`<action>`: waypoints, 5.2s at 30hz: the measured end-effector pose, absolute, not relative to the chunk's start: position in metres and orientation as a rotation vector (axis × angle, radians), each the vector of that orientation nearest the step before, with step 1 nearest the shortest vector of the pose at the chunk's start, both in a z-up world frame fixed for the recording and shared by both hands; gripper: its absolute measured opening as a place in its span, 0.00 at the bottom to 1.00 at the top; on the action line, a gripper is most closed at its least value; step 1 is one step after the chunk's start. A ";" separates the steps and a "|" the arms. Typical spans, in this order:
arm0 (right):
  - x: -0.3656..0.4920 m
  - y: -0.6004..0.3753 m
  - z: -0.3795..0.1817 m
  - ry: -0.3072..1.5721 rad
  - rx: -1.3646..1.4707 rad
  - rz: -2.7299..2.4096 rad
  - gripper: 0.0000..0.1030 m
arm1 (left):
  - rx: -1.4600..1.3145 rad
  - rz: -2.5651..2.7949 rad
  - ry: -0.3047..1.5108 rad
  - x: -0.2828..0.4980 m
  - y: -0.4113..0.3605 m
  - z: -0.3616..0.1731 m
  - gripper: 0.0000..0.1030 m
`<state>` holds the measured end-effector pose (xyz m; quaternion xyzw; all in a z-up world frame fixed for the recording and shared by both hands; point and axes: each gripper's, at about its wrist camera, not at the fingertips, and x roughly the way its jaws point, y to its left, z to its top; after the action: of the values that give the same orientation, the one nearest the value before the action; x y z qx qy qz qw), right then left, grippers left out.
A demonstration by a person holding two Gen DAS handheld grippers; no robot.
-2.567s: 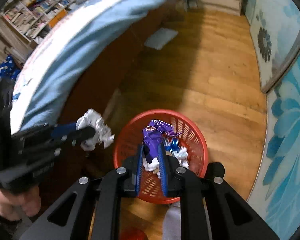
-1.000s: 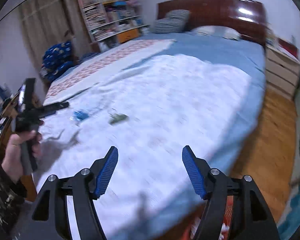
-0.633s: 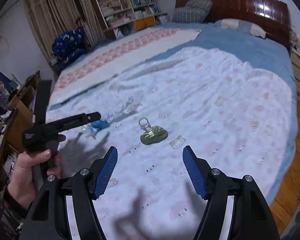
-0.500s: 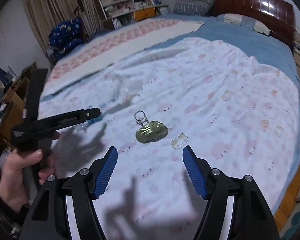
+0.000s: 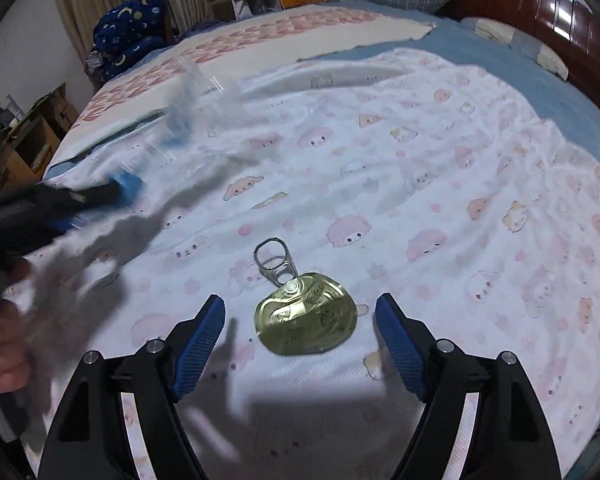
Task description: Collect trash
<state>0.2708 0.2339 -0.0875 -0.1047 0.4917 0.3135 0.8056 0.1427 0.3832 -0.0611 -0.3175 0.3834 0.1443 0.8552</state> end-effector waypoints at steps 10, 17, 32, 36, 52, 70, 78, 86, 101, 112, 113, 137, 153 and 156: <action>0.288 0.239 -0.110 1.121 -0.194 0.643 0.57 | -0.660 0.303 0.689 0.127 0.390 -0.028 0.37; 0.287 0.233 -0.105 1.119 -0.149 0.658 0.56 | -0.553 0.273 0.666 0.133 0.370 -0.012 0.37; 0.230 0.115 -0.002 0.968 -0.106 0.619 0.56 | -0.392 0.203 0.644 0.140 0.289 0.036 0.37; 0.195 0.019 0.048 0.900 -0.042 0.547 0.56 | -0.304 0.146 0.637 0.146 0.234 0.053 0.37; 0.082 -0.245 -0.012 0.957 0.177 0.165 0.56 | -0.043 -0.326 1.054 0.138 -0.056 -0.070 0.37; 0.108 -0.268 -0.159 1.256 0.251 0.115 0.57 | 0.193 -0.339 1.369 0.120 -0.122 -0.200 0.38; 0.102 -0.283 -0.167 1.284 0.243 0.097 0.72 | 0.237 -0.370 1.348 0.118 -0.137 -0.197 0.58; 0.097 -0.306 -0.139 1.194 0.313 0.032 0.76 | 0.201 -0.352 1.301 0.119 -0.124 -0.176 0.62; 0.097 -0.197 -0.046 0.840 0.208 0.226 0.89 | 0.018 -0.098 0.884 0.099 0.022 -0.038 0.85; 0.104 -0.076 -0.005 0.687 0.116 0.483 0.93 | -0.056 0.097 0.879 0.079 0.115 -0.044 0.89; 0.105 -0.066 -0.007 0.692 0.100 0.493 0.93 | -0.047 0.096 0.871 0.080 0.116 -0.044 0.89; 0.110 -0.055 -0.014 0.697 0.081 0.516 0.93 | -0.048 0.087 0.813 0.073 0.114 -0.038 0.92; 0.107 -0.058 -0.015 0.698 0.083 0.514 0.93 | -0.056 0.097 0.820 0.072 0.118 -0.035 0.92; 0.099 -0.060 -0.011 0.692 0.084 0.519 0.93 | -0.059 0.106 0.828 0.066 0.118 -0.026 0.92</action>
<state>0.0993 -0.0596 -0.0109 0.0405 0.3353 0.2513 0.9071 0.0658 0.1179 -0.0257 -0.0287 0.4022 0.0515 0.9137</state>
